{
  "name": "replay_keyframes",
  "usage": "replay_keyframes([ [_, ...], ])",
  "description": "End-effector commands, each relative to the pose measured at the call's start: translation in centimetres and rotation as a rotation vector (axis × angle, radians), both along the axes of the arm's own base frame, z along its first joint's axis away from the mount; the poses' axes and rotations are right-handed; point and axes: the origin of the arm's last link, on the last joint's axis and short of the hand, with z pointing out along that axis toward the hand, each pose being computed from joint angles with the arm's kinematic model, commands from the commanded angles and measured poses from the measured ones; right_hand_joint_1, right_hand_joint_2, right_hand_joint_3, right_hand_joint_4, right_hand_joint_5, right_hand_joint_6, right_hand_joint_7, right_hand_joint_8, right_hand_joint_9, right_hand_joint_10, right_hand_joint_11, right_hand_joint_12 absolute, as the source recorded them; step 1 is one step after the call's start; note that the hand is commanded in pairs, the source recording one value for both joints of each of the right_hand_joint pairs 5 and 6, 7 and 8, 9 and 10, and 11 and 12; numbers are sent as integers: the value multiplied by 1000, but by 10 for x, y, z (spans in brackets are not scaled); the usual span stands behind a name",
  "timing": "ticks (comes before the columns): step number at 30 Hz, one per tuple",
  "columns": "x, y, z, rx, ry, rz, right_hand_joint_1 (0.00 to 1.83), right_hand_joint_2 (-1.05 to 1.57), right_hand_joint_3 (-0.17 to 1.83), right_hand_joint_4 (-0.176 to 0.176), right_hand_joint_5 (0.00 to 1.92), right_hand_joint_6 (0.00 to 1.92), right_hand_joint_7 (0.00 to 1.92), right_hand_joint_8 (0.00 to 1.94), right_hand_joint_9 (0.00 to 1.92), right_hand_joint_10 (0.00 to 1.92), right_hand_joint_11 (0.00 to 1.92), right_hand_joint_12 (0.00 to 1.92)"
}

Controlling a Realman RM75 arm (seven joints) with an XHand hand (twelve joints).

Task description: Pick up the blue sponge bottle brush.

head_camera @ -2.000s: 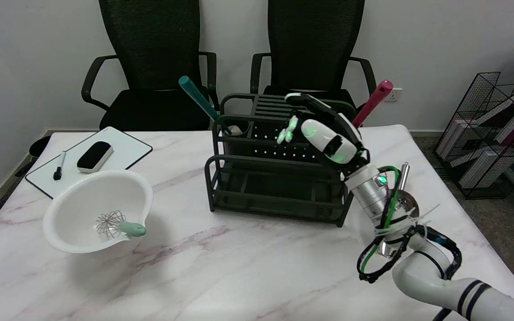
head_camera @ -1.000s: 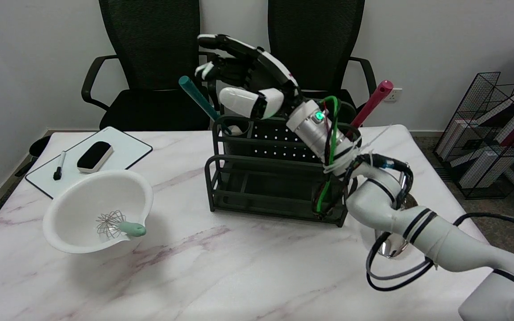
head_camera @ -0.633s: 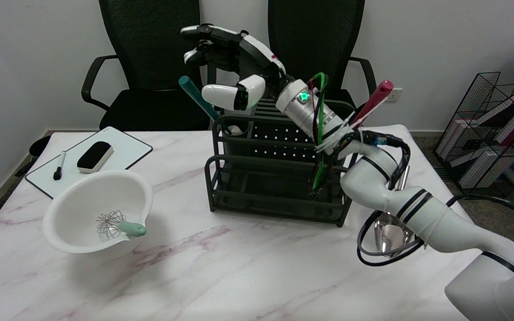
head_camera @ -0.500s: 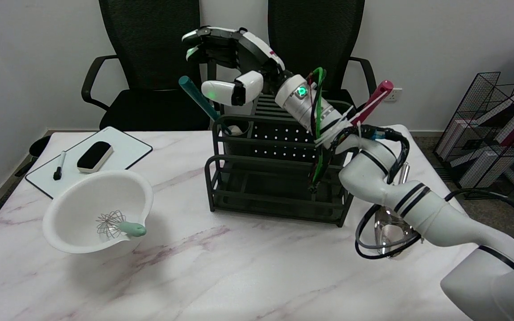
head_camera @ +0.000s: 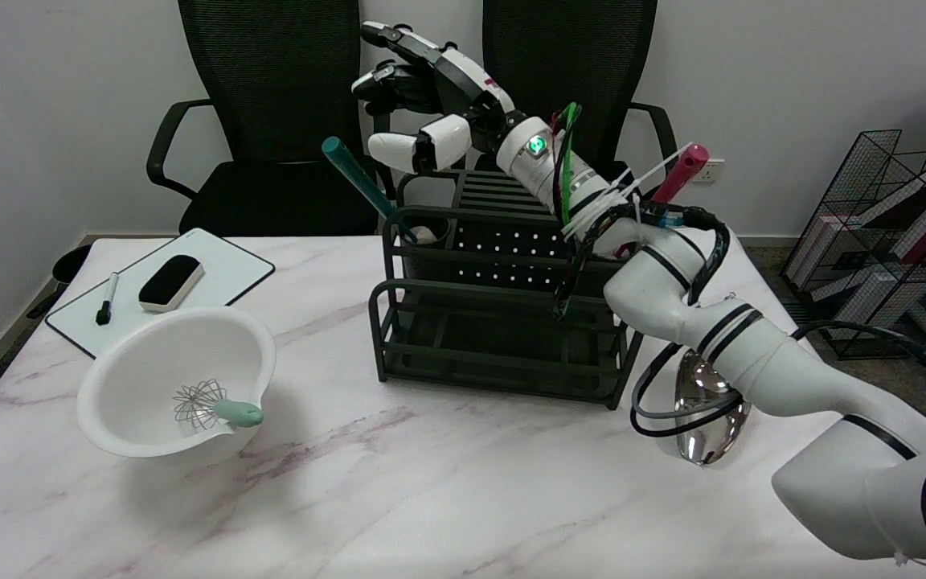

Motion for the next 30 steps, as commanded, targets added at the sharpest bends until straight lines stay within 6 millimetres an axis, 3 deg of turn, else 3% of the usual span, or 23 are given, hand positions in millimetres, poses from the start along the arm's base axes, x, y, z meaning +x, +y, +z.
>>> replay_keyframes([
  [1, -21, -27, -2, -61, 26, -89, 1197, 28, 1186, 0, 154, 154, 678, 678, 538, 538, 606, 606],
  [3, -30, -30, 1, -79, 25, -113, 1197, 30, 1187, 0, 153, 153, 679, 679, 541, 541, 611, 611],
  [4, 8, -19, -60, 119, -1, -40, 1197, 31, 1188, 0, 153, 153, 680, 680, 542, 542, 613, 613],
  [5, -20, -29, -22, -12, 13, -96, 1198, 32, 1188, 0, 154, 154, 681, 681, 543, 543, 614, 614],
  [6, -31, -32, -10, -58, 20, -120, 1199, 33, 1190, 0, 153, 153, 681, 681, 544, 544, 615, 615],
  [19, -28, -30, -43, 12, 53, -113, 1203, 70, 1183, 0, 162, 162, 694, 694, 574, 574, 661, 661],
  [30, -41, -24, -61, 31, 85, -121, 1203, 103, 1184, 0, 170, 170, 700, 700, 596, 596, 673, 673],
])
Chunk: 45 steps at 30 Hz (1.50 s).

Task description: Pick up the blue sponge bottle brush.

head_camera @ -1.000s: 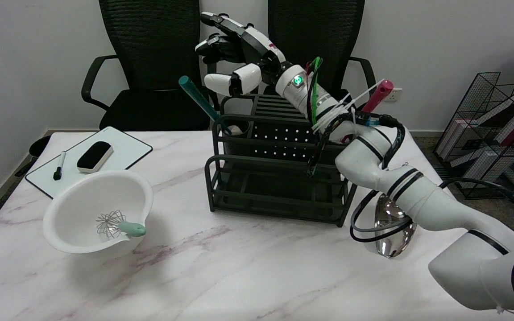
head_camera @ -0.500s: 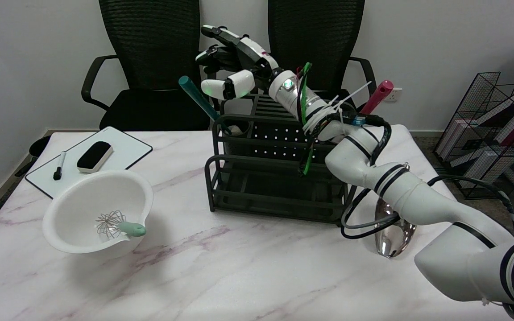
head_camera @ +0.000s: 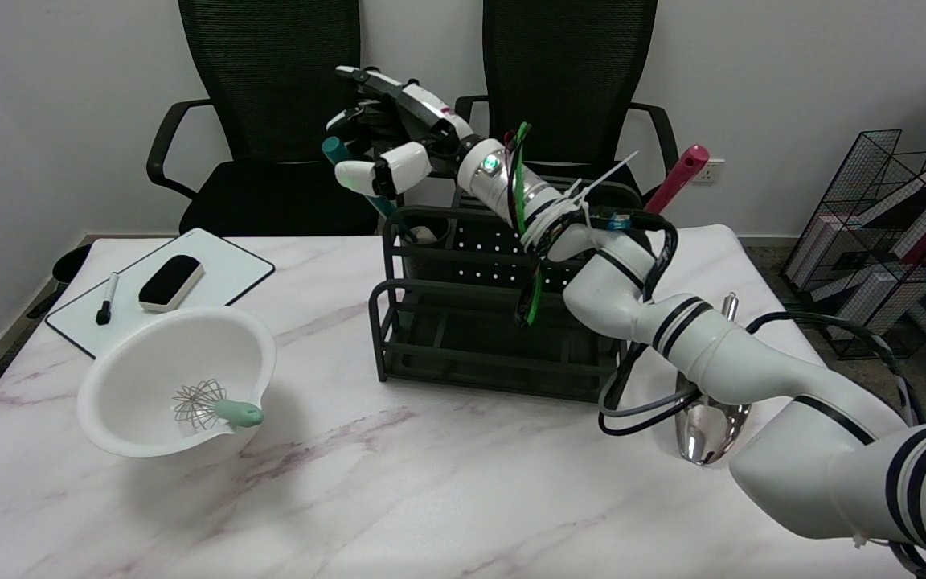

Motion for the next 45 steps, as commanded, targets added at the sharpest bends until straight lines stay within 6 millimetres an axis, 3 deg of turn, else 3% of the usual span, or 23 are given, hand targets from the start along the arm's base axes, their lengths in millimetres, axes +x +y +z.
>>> replay_keyframes([
  [1, -13, 4, -32, 45, 37, -16, 1203, 107, 1187, 0, 168, 168, 700, 700, 597, 597, 674, 674],
  [20, -18, 4, -54, 61, 55, -26, 1218, 175, 1192, 0, 157, 157, 744, 744, 629, 629, 619, 619],
  [45, -30, -3, -45, 30, 48, -67, 1224, 178, 1238, 0, 188, 188, 750, 750, 647, 647, 607, 607],
])
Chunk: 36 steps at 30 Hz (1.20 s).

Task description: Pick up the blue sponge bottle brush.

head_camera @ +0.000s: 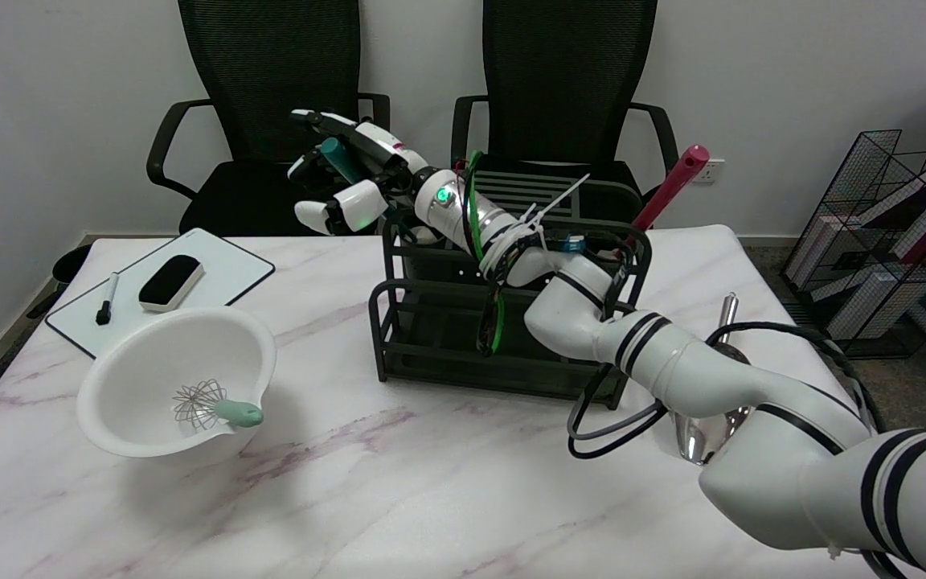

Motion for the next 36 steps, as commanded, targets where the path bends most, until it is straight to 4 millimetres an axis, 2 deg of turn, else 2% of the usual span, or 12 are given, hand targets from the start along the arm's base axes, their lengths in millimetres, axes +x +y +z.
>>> replay_keyframes([
  [1, -4, -3, 4, -18, -8, -19, 1224, 180, 1237, 0, 190, 190, 750, 750, 647, 647, 607, 607],
  [7, -4, -4, 6, -23, -11, -18, 1223, 207, 1207, 0, 224, 224, 787, 787, 708, 708, 650, 650],
  [14, -3, -5, 7, -28, -15, -17, 1195, 265, 1134, 0, 448, 448, 983, 983, 1031, 1031, 904, 904],
  [18, -2, -5, 7, -28, -18, -16, 1189, 301, 1124, 0, 486, 486, 1007, 1007, 1077, 1077, 1050, 1050],
  [23, -2, -4, 7, -27, -19, -16, 1182, 363, 1088, 0, 537, 537, 1048, 1048, 1148, 1148, 1104, 1104],
  [25, -2, -4, 7, -27, -19, -16, 1166, 414, 1081, 0, 583, 583, 1187, 1187, 1233, 1233, 1130, 1130],
  [27, -2, -4, 7, -27, -20, -17, 1169, 431, 1118, 0, 697, 697, 1253, 1253, 1273, 1273, 1142, 1142],
  [30, -2, -4, 7, -27, -23, -18, 1099, 482, 1171, 0, 1023, 1023, 1334, 1334, 1313, 1313, 1157, 1157],
  [36, -2, -5, 7, -26, -27, -18, 1053, 631, 1048, 0, 1310, 1310, 1396, 1396, 1341, 1341, 1173, 1173],
])
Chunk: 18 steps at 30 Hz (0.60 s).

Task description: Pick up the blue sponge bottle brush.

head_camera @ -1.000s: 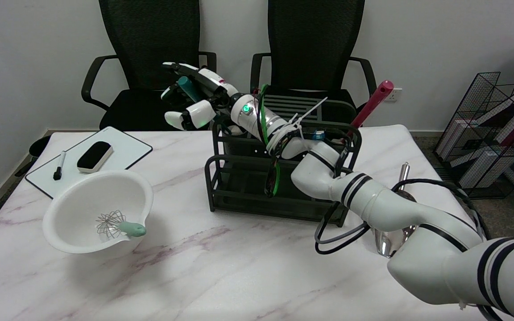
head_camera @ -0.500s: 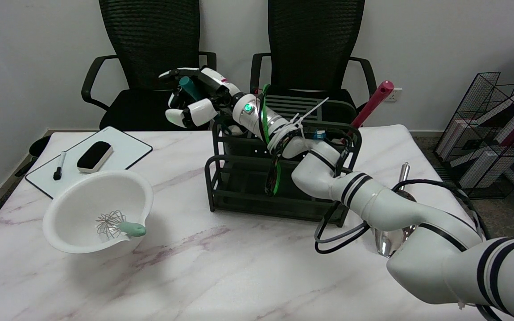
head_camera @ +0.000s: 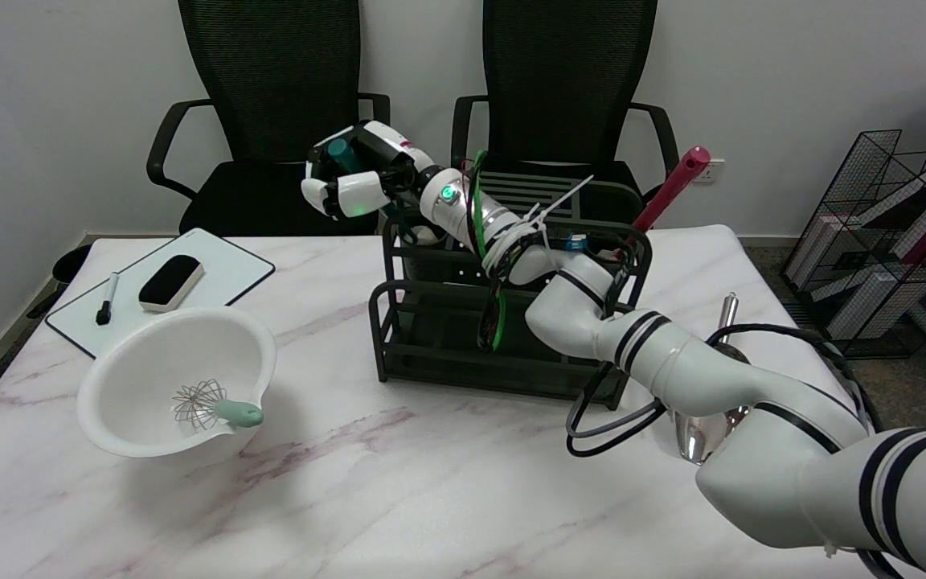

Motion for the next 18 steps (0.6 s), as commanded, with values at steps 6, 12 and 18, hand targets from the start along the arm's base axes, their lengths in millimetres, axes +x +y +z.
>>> replay_keyframes([
  [6, 0, 0, 1, 0, -15, -2, 1013, 808, 883, 0, 1543, 1543, 1433, 1433, 1356, 1356, 1180, 1180],
  [12, 2, 1, 1, 1, -23, 5, 969, 1023, 730, 0, 1761, 1761, 1548, 1548, 1447, 1447, 1236, 1236],
  [18, 4, 1, 2, -1, -29, 10, 962, 1119, 687, 0, 1807, 1807, 1616, 1616, 1530, 1530, 1448, 1448],
])
